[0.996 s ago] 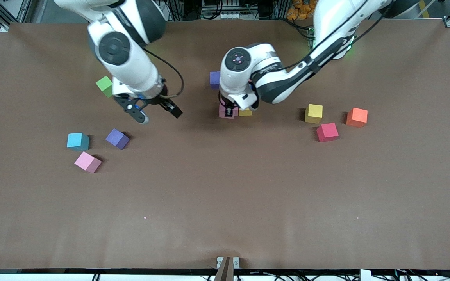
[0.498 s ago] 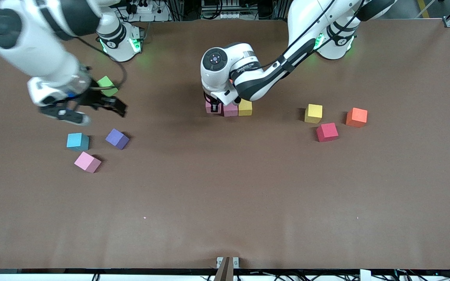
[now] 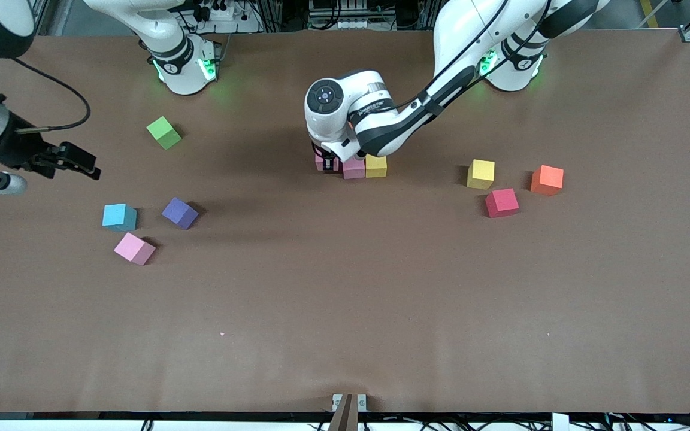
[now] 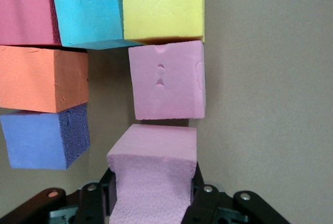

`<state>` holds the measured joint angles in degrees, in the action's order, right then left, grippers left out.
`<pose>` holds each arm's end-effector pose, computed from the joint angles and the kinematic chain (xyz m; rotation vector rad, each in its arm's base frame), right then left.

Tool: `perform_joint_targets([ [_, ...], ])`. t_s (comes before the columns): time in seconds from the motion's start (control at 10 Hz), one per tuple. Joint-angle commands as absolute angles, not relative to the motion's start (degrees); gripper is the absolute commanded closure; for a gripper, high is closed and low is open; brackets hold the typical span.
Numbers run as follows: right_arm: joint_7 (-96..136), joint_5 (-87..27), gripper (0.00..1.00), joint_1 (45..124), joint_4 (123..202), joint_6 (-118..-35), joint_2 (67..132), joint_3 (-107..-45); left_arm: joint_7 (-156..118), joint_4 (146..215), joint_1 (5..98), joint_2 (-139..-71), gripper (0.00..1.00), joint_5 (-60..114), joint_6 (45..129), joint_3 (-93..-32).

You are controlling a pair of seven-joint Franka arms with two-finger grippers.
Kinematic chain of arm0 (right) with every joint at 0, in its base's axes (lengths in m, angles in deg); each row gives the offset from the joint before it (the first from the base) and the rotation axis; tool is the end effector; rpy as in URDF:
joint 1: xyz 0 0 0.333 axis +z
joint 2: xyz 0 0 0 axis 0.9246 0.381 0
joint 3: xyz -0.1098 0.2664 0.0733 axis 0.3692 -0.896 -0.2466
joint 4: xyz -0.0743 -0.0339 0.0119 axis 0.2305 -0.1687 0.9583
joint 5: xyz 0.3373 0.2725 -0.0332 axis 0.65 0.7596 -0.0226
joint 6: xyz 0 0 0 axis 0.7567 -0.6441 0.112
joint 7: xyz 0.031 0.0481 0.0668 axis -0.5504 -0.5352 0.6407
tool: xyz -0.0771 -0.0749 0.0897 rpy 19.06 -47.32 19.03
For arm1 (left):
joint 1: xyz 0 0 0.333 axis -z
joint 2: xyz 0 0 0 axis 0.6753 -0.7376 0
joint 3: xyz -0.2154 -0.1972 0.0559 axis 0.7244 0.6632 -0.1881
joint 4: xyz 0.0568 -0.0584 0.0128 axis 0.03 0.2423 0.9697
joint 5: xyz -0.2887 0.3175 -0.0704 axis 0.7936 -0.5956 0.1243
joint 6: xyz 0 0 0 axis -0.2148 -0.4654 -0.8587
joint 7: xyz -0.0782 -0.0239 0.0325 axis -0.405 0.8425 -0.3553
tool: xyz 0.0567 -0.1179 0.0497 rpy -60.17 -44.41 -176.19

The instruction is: Form number 2 with 11 blocks

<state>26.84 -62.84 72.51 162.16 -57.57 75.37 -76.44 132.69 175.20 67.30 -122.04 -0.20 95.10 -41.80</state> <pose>0.5999 0.0082 0.5147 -3.0681 0.0617 0.0332 0.3518 -0.6054 0.1773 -2.1369 -2.1543 0.2602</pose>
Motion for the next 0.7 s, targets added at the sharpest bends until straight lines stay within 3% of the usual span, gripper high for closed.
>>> perform_joint_targets([
  [0.0,24.8,-63.1,0.0,72.7,159.1,-56.4,77.3,-76.2,140.5,174.0,68.8,-123.3,0.58,-0.2,94.9,-43.0],
  [0.4,24.8,-62.9,0.0,72.8,158.1,-55.5,77.8,-76.3,140.4,174.0,69.9,-124.5,0.55,-0.5,96.7,-44.3],
  [0.6,24.8,-62.9,0.0,73.1,158.1,-55.5,77.8,-76.4,140.4,174.0,70.2,-124.6,0.41,-0.7,97.5,-44.3],
])
